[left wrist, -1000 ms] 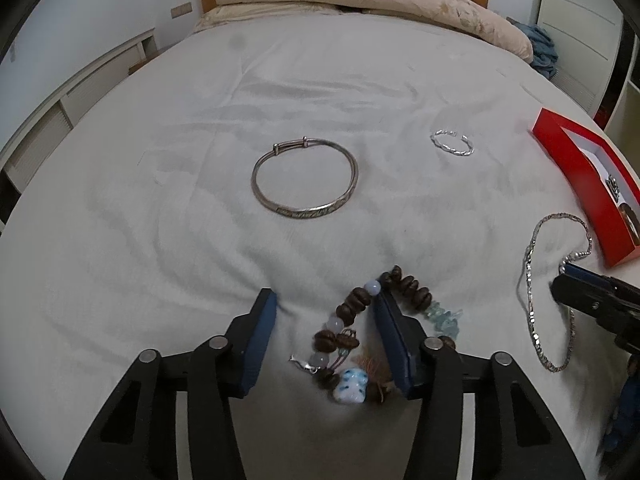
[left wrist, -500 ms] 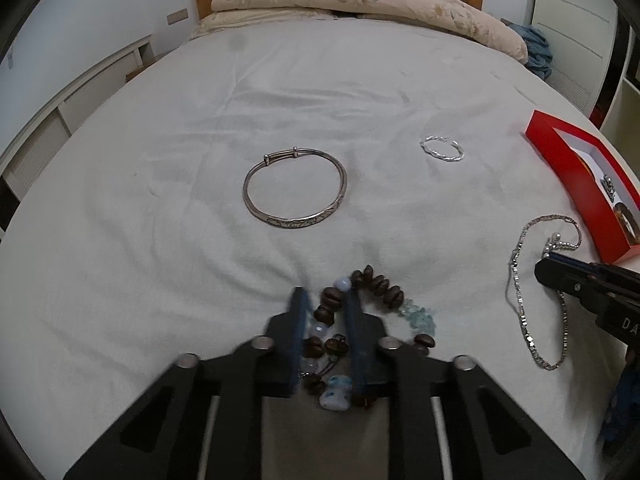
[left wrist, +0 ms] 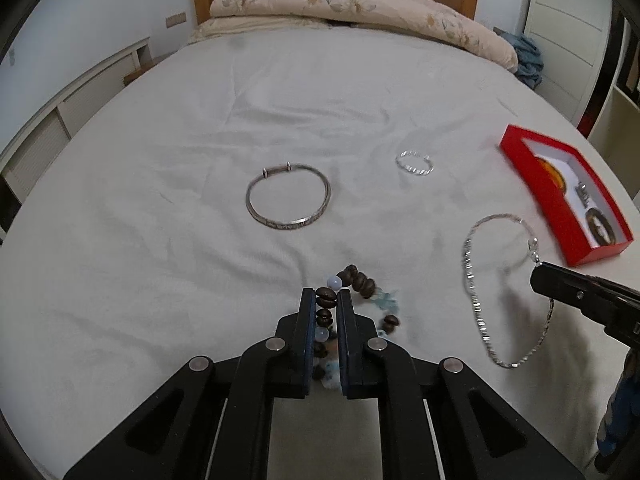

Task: Organize jewelry
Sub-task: 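Grasp the dark beaded bracelet with left gripper while right gripper grasps the silver chain necklace, then carry the bracelet with left gripper while right gripper carries the necklace over the box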

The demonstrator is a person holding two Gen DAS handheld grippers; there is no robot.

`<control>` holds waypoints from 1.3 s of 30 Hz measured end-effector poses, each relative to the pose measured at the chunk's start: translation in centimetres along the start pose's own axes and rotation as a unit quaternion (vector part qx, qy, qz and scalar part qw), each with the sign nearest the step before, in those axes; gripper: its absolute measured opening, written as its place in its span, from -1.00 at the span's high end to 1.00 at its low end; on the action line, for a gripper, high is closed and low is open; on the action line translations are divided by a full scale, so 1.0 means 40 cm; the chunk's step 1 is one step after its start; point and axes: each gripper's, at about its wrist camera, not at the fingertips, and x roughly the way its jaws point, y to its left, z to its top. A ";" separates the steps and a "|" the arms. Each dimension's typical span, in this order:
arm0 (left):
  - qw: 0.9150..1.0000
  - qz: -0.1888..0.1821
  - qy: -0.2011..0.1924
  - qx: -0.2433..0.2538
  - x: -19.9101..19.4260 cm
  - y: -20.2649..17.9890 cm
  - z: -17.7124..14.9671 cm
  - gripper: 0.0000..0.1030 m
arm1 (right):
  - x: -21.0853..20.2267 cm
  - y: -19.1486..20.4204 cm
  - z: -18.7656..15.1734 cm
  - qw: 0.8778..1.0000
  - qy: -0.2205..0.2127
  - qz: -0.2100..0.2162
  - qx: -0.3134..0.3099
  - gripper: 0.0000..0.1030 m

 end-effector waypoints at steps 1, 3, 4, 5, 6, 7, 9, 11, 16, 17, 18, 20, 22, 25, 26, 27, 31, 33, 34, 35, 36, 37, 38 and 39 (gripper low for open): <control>1.000 0.000 -0.003 -0.001 -0.017 -0.003 0.002 0.81 | -0.018 0.011 0.001 1.000 -0.004 0.008 0.003 0.91; 1.000 0.003 -0.012 -0.001 -0.058 -0.009 0.005 0.81 | -0.052 0.033 0.000 1.000 -0.012 0.022 0.007 0.91; 1.000 0.004 -0.016 0.000 -0.076 -0.011 0.004 0.81 | -0.072 0.045 0.001 0.999 -0.018 0.028 0.006 0.91; 1.000 0.005 -0.019 0.000 -0.095 -0.014 0.003 0.81 | -0.093 0.057 0.003 0.999 -0.023 0.034 0.007 0.91; 1.000 0.006 -0.022 0.000 -0.108 -0.016 0.002 0.81 | -0.110 0.065 0.003 0.999 -0.028 0.039 0.009 0.91; 1.000 0.007 -0.026 0.000 -0.129 -0.019 0.000 0.82 | -0.135 0.077 0.004 0.998 -0.035 0.045 0.010 0.91; 0.999 0.007 -0.034 0.000 -0.168 -0.026 -0.002 0.82 | -0.179 0.097 0.005 0.998 -0.046 0.052 0.010 0.91; 0.999 0.006 -0.045 0.002 -0.213 -0.034 -0.005 0.81 | -0.217 0.119 0.006 0.997 -0.057 0.055 0.007 0.91; 0.997 0.002 -0.071 0.005 -0.319 -0.051 -0.004 0.81 | -0.341 0.169 0.005 0.994 -0.092 0.061 -0.004 0.91; 0.997 0.001 -0.079 0.007 -0.346 -0.058 -0.005 0.81 | -0.362 0.179 0.000 0.993 -0.097 0.061 -0.006 0.91; 0.996 -0.001 -0.084 0.008 -0.364 -0.062 -0.006 0.81 | -0.394 0.193 -0.004 0.993 -0.105 0.061 -0.010 0.91; 0.995 -0.007 -0.096 0.010 -0.414 -0.077 -0.010 0.82 | -0.432 0.207 -0.015 0.991 -0.116 0.058 -0.015 0.91; 0.994 -0.012 -0.105 0.014 -0.449 -0.095 -0.013 0.81 | -0.483 0.221 -0.034 0.990 -0.127 0.056 -0.020 0.91; 0.992 -0.021 -0.118 0.023 -0.505 -0.126 -0.019 0.81 | -0.554 0.235 -0.058 0.987 -0.147 0.052 -0.027 0.91; 0.992 -0.025 -0.122 0.025 -0.520 -0.139 -0.019 0.81 | -0.573 0.235 -0.063 0.987 -0.152 0.050 -0.028 0.91; 0.991 -0.029 -0.125 0.029 -0.534 -0.153 -0.019 0.81 | -0.598 0.234 -0.072 0.986 -0.158 0.047 -0.029 0.92; 0.989 -0.047 -0.134 0.048 -0.565 -0.226 -0.008 0.81 | -0.684 0.210 -0.089 0.983 -0.180 0.032 -0.027 0.91; 0.987 -0.056 -0.136 0.058 -0.567 -0.266 0.002 0.81 | -0.718 0.193 -0.088 0.981 -0.188 0.024 -0.027 0.91; 0.987 -0.062 -0.136 0.065 -0.565 -0.291 0.010 0.81 | -0.734 0.185 -0.088 0.981 -0.192 0.020 -0.026 0.91; 0.986 -0.068 -0.136 0.070 -0.560 -0.313 0.019 0.81 | -0.748 0.173 -0.083 0.980 -0.196 0.015 -0.025 0.91; 0.985 -0.072 -0.135 0.073 -0.556 -0.331 0.026 0.81 | -0.762 0.157 -0.076 0.979 -0.200 0.008 -0.023 0.91; 0.985 -0.078 -0.135 0.077 -0.548 -0.353 0.036 0.81 | -0.771 0.146 -0.068 0.979 -0.203 0.003 -0.023 0.91; 0.984 -0.084 -0.134 0.082 -0.541 -0.373 0.045 0.81 | -0.780 0.130 -0.059 0.978 -0.205 -0.003 -0.022 0.91; 0.983 -0.089 -0.133 0.086 -0.530 -0.393 0.057 0.81 | -0.788 0.108 -0.043 0.978 -0.208 -0.011 -0.021 0.91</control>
